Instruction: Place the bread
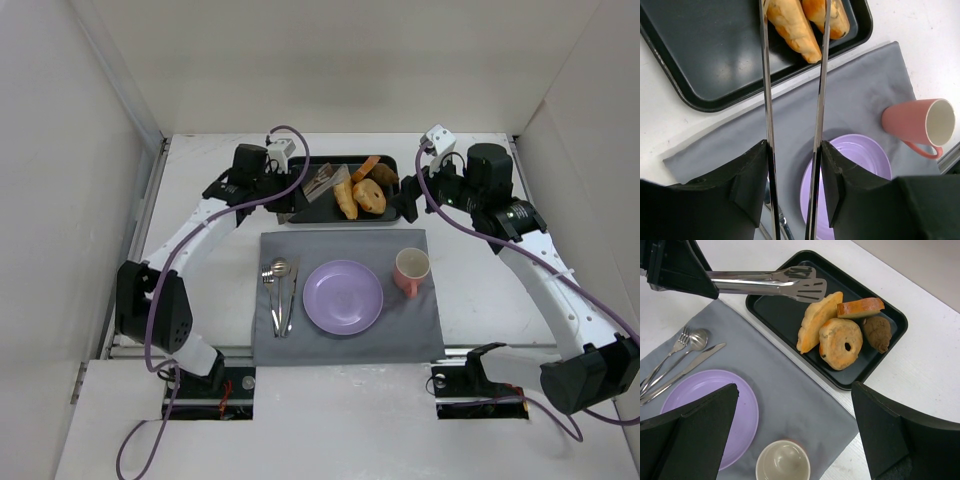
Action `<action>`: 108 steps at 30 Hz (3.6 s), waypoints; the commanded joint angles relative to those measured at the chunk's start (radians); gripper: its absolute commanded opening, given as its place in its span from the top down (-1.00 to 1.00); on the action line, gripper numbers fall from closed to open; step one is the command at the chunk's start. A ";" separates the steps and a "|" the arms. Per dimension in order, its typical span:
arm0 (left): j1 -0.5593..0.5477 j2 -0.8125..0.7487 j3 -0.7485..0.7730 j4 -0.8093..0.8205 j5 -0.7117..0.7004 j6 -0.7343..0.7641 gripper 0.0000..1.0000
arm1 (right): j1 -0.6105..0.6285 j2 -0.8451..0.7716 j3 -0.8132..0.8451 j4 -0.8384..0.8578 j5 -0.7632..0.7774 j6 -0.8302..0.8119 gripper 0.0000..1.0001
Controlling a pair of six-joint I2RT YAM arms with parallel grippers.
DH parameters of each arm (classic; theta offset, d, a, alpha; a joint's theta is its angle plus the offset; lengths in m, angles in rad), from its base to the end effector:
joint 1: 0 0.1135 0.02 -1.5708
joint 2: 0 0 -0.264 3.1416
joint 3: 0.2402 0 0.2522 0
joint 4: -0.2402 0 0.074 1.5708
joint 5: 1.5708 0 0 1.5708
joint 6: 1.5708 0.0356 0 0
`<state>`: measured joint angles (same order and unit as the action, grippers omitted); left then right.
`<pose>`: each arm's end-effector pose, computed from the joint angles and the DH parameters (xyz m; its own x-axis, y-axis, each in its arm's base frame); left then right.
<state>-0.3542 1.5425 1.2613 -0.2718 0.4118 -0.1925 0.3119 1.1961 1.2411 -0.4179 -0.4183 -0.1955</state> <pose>0.3283 -0.1366 0.3111 -0.6055 0.0370 -0.7950 0.5313 0.7625 -0.3691 0.2474 0.0950 0.3913 -0.2157 -0.2561 -0.9423 -0.6956 0.7175 -0.0357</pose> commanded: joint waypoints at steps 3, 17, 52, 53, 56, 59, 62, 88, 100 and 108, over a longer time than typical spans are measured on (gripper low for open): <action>-0.008 0.004 0.066 0.002 -0.022 0.008 0.20 | 0.000 -0.018 0.011 0.042 0.003 -0.013 -1.00; -0.026 0.068 0.085 -0.017 -0.073 0.027 0.20 | 0.000 -0.018 0.011 0.042 0.003 -0.013 -1.00; -0.035 0.123 0.095 -0.017 -0.005 0.036 0.20 | 0.000 -0.018 0.011 0.042 0.012 -0.013 -1.00; -0.045 0.123 0.104 -0.026 -0.005 0.036 0.20 | 0.000 -0.018 0.011 0.042 0.012 -0.013 -1.00; -0.045 0.143 0.118 -0.040 -0.018 0.045 0.20 | 0.000 -0.018 0.011 0.042 0.012 -0.013 -1.00; -0.054 0.163 0.136 -0.064 -0.037 0.045 0.25 | 0.000 -0.018 0.011 0.042 0.012 -0.013 -1.00; -0.063 0.185 0.159 -0.087 -0.053 0.045 0.28 | 0.000 -0.018 0.011 0.042 0.012 -0.013 -1.00; -0.091 -0.175 0.104 -0.178 -0.219 0.036 0.80 | 0.000 -0.027 0.011 0.042 0.012 -0.013 -1.00; -0.324 -0.530 -0.147 -0.384 -0.257 -0.085 0.85 | 0.000 -0.018 0.011 0.042 0.012 -0.013 -1.00; -0.390 -0.588 -0.212 -0.488 -0.217 -0.130 0.85 | 0.000 -0.018 0.011 0.042 0.021 -0.013 -1.00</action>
<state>-0.7380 0.9752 1.0752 -0.7345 0.1680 -0.2905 0.3119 1.1961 1.2411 -0.4175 -0.4038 -0.1959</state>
